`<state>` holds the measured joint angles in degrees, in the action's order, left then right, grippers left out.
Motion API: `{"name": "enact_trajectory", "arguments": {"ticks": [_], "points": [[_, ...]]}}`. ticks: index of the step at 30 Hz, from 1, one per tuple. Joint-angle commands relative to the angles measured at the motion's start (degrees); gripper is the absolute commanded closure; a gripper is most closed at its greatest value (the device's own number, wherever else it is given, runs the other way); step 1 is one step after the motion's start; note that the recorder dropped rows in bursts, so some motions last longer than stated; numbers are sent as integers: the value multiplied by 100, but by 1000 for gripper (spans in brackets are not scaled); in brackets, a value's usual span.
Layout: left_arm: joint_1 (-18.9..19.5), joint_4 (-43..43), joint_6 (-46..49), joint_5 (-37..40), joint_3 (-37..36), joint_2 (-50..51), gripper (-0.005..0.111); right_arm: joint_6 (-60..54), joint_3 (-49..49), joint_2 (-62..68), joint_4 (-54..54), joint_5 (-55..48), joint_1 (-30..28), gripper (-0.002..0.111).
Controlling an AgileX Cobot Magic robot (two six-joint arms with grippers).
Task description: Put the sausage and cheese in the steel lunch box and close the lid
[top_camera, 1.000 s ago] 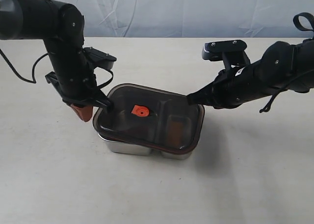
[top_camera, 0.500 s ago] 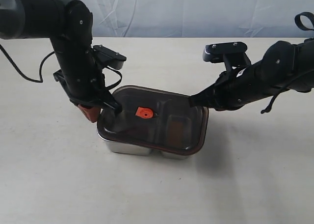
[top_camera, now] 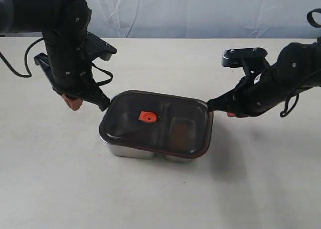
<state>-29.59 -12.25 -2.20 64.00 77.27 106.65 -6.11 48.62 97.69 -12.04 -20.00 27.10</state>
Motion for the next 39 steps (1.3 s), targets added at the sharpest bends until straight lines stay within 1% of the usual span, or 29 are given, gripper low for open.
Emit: {"name": "enact_trajectory", "arguments": {"ticks": [1, 4, 9, 14, 21, 26, 31, 39], "points": [[-22, -51, -85, -50, -17, -61, 107, 295, 29, -75, 250, -540, 120, 109], [-22, -51, -85, -83, -17, -61, 107, 295, 29, -75, 238, -580, 348, 109], [-22, -51, -85, -107, -17, -61, 107, 317, 29, -75, 238, -732, 555, 109], [-22, -51, -85, -107, -17, -61, 107, 331, 29, -135, 104, -792, 567, 109], [-22, -51, -85, -107, -17, -61, 107, 331, 207, -462, 94, -1111, 567, 109], [-22, -51, -85, -117, -17, -61, 107, 331, 307, -456, 82, -1329, 567, 109], [-22, -51, -85, -126, -17, -61, 107, 311, 307, -400, -88, -1282, 578, 109], [-22, -51, -85, -126, -17, -61, 107, 311, 312, -388, -88, -976, 804, 109]]}}
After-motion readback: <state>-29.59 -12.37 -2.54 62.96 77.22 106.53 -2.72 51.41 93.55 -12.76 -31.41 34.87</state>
